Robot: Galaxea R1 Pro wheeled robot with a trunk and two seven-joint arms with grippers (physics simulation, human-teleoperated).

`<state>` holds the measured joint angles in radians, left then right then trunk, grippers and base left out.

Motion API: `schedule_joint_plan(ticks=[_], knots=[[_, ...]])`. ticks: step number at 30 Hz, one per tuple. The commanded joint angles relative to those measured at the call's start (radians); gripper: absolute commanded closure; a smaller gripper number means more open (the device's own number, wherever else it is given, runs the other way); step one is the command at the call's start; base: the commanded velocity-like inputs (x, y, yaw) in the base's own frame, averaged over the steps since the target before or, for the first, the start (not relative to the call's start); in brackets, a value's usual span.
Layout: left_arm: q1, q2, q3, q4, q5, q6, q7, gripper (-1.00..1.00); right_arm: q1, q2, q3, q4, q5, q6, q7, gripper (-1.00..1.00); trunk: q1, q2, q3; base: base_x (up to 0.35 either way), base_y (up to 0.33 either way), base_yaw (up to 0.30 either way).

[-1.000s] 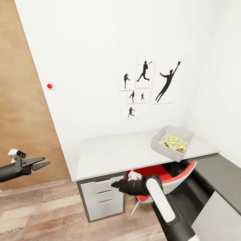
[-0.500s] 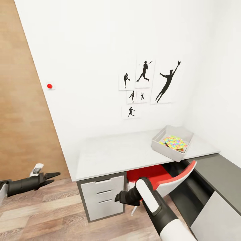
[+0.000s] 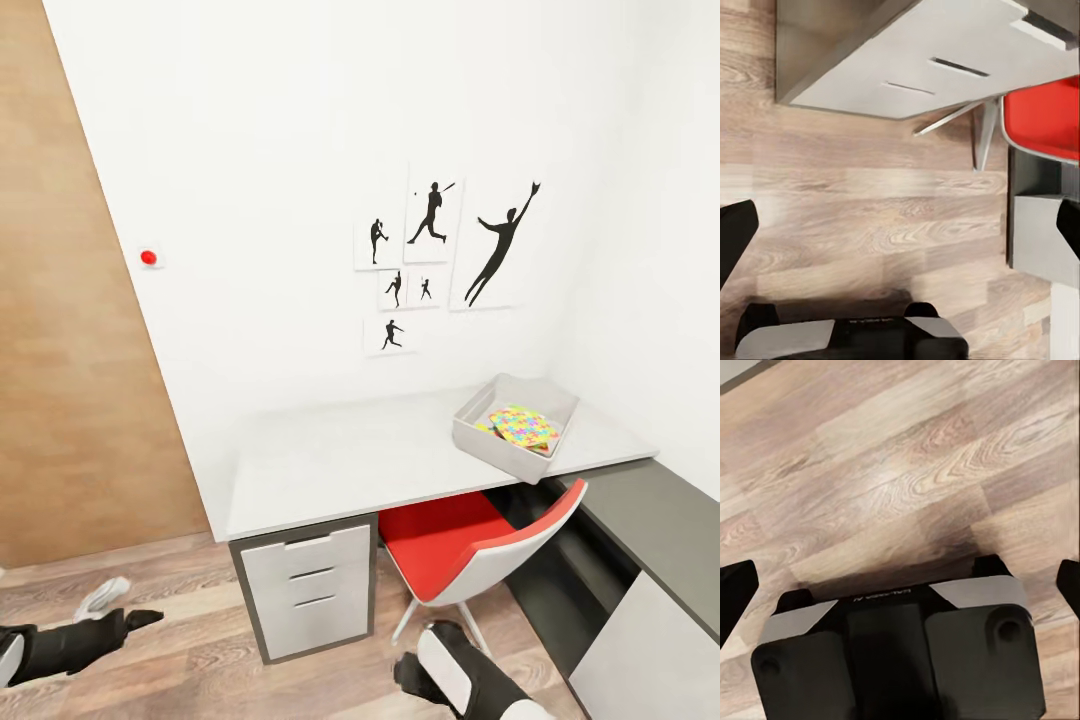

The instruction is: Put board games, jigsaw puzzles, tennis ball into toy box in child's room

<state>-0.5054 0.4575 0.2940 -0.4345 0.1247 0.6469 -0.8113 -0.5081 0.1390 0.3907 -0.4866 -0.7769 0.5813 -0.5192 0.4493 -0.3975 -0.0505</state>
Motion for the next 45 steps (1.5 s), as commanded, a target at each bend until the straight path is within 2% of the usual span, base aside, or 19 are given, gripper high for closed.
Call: schedule_joint_plan(ticks=[1, 2, 5, 6, 8, 10, 11, 14, 20, 23, 28, 30, 31, 34, 38, 41, 43, 45], knots=[[-0.001, -0.002, 0.003, 0.047, -0.012, -0.039, 0.025, -1.0, -0.001, -0.002, 0.019, 0.044, 0.02, -0.048, 0.028, -1.0, 0.001, -0.002, -0.002, 0.0, 0.0, 0.0], [-0.001, -0.003, 0.003, 0.068, -0.018, -0.062, 0.04, -1.0, -0.001, -0.003, 0.024, 0.065, 0.034, -0.069, 0.046, -1.0, 0.001, -0.002, -0.002, 0.0, 0.0, 0.0], [-0.001, -0.006, 0.004, 0.193, -0.038, -0.193, 0.146, -1.0, 0.005, -0.012, 0.037, 0.186, 0.105, -0.197, 0.134, -1.0, 0.001, -0.002, -0.002, 0.0, 0.0, 0.0], [-0.001, -0.006, 0.004, 0.212, -0.039, -0.214, 0.165, -1.0, 0.007, -0.017, 0.039, 0.204, 0.113, -0.221, 0.146, -1.0, 0.001, -0.002, -0.002, 0.0, 0.0, 0.0], [-0.001, -0.012, 0.004, 0.283, -0.043, -0.293, 0.244, -1.0, 0.012, -0.033, 0.041, 0.261, 0.129, -0.302, 0.188, -1.0, 0.001, -0.002, -0.002, 0.0, 0.0, 0.0], [-0.001, -0.017, 0.004, 0.325, -0.043, -0.343, 0.3, -1.0, 0.014, -0.039, 0.042, 0.284, 0.133, -0.34, 0.214, -1.0, 0.001, -0.002, -0.002, 0.0, 0.0, 0.0], [0.0, -0.043, 0.004, 0.403, -0.044, -0.418, 0.413, -1.0, 0.025, -0.045, 0.043, 0.306, 0.14, -0.373, 0.243, -1.0, 0.001, -0.002, -0.002, 0.0, 0.0, 0.0], [0.017, -0.065, 0.004, 0.428, -0.044, -0.458, 0.489, -1.0, 0.054, -0.047, 0.043, 0.31, 0.142, -0.38, 0.249, -1.0, 0.001, -0.002, -0.002, 0.0, 0.0, 0.0], [0.071, -0.115, 0.004, 0.435, -0.045, -0.506, 0.554, -1.0, 0.098, -0.062, 0.043, 0.31, 0.144, -0.39, 0.25, -1.0, 0.001, -0.002, -0.002, 0.0, 0.0, 0.0], [0.104, -0.141, 0.004, 0.437, -0.045, -0.557, 0.582, -1.0, 0.123, -0.076, 0.043, 0.311, 0.144, -0.44, 0.25, -1.0, 0.001, -0.002, -0.002, 0.0, 0.0, 0.0], [0.147, -0.155, 0.004, 0.437, -0.047, -0.586, 0.604, -1.0, 0.168, -0.086, 0.043, 0.318, 0.141, -0.498, 0.25, -1.0, 0.001, -0.002, -0.002, 0.0, 0.0, 0.0], [0.158, -0.158, 0.004, 0.437, -0.051, -0.599, 0.606, -1.0, 0.185, -0.099, 0.043, 0.326, 0.141, -0.509, 0.25, -1.0, 0.001, -0.002, -0.002, 0.0, 0.0, 0.0], [0.167, -0.16, 0.004, 0.437, -0.057, -0.606, 0.607, -1.0, 0.202, -0.112, 0.043, 0.331, 0.142, -0.533, 0.25, -1.0, 0.001, -0.002, -0.001, 0.0, 0.0, 0.0], [0.182, -0.17, 0.004, 0.437, -0.07, -0.611, 0.61, -1.0, 0.235, -0.126, 0.043, 0.342, 0.141, -0.6, 0.249, -1.0, 0.001, -0.002, 0.003, 0.0, 0.0, 0.0], [0.2, -0.183, 0.004, 0.438, -0.098, -0.613, 0.639, -1.0, 0.264, -0.132, 0.043, 0.379, 0.14, -0.657, 0.249, -1.0, 0.001, -0.002, 0.008, 0.0, 0.0, 0.0], [0.221, -0.209, 0.004, 0.438, -0.125, -0.622, 0.701, -1.0, 0.273, -0.134, 0.043, 0.433, 0.141, -0.692, 0.249, -1.0, 0.001, -0.002, 0.011, 0.0, 0.0, 0.0], [0.245, -0.243, 0.004, 0.438, -0.138, -0.665, 0.757, -1.0, 0.286, -0.134, 0.043, 0.463, 0.14, -0.727, 0.249, -1.0, 0.001, -0.002, 0.011, 0.0, 0.0, 0.0], [0.266, -0.265, 0.004, 0.438, -0.143, -0.69, 0.804, -1.0, 0.314, -0.134, 0.043, 0.471, 0.139, -0.741, 0.249, -1.0, 0.001, -0.002, 0.011, 0.0, 0.0, 0.0]])
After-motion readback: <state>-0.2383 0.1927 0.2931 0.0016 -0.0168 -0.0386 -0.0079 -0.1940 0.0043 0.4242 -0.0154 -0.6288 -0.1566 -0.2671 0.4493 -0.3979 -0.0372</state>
